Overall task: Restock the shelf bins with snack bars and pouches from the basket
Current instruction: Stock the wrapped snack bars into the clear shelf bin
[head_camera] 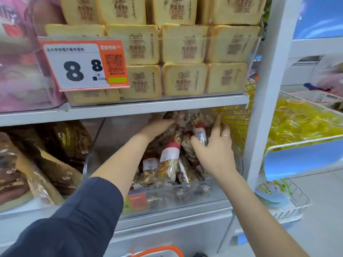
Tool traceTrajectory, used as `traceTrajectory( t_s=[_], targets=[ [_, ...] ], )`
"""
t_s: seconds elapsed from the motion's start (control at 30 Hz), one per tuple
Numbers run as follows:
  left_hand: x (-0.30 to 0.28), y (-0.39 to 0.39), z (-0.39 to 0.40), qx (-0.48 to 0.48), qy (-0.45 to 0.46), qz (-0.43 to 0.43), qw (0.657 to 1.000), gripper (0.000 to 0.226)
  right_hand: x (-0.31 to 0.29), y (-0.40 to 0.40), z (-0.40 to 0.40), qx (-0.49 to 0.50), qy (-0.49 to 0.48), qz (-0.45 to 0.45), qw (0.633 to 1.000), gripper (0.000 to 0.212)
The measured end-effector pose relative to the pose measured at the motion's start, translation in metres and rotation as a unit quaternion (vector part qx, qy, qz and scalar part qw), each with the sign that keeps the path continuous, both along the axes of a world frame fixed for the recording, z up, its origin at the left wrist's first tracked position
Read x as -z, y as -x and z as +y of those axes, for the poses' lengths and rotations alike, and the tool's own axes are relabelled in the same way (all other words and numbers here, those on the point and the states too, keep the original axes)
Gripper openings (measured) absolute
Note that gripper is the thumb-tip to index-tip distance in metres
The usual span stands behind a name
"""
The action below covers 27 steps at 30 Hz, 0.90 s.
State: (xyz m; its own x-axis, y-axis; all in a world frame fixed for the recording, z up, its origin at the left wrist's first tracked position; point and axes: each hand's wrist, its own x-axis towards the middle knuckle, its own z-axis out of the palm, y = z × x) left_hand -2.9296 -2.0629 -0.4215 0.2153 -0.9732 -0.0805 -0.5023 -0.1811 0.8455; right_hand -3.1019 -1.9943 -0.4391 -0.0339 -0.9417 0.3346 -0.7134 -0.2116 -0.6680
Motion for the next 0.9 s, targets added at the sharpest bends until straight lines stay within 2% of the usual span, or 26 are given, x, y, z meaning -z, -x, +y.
traceTrajectory(
  t_s=[0.1,0.23,0.37,0.5,0.6,0.73,0.83,0.9],
  targets=[
    [0.006,0.003,0.000,-0.036,0.082,-0.049,0.995,0.076,-0.001,0.005,0.003,-0.026,-0.032,-0.039,0.998,0.093],
    [0.011,-0.001,0.010,-0.020,0.120,-0.043,0.992,0.041,0.004,0.014,0.004,-0.061,-0.038,-0.021,0.997,0.073],
    [0.017,-0.005,0.023,0.040,0.114,0.021,0.992,0.048,0.005,0.018,0.000,-0.076,-0.014,0.023,0.997,0.067],
    [0.026,-0.013,0.035,0.021,0.062,0.050,0.997,0.057,0.007,0.025,0.004,-0.099,-0.029,0.001,0.995,0.080],
    [0.029,-0.020,0.037,-0.002,0.054,0.073,0.996,0.055,0.008,0.029,0.017,-0.086,-0.009,-0.012,0.996,0.080],
    [0.034,-0.032,0.028,0.006,0.101,0.006,0.995,0.046,0.018,0.028,0.037,-0.104,-0.017,0.034,0.994,0.084],
    [0.026,-0.031,0.018,-0.006,0.150,0.001,0.989,0.045,0.024,0.029,0.046,-0.095,-0.015,0.086,0.992,0.084],
    [0.018,-0.026,0.010,-0.008,0.179,-0.018,0.984,0.039,0.024,0.032,0.048,-0.094,-0.025,0.079,0.992,0.084]
  ],
)
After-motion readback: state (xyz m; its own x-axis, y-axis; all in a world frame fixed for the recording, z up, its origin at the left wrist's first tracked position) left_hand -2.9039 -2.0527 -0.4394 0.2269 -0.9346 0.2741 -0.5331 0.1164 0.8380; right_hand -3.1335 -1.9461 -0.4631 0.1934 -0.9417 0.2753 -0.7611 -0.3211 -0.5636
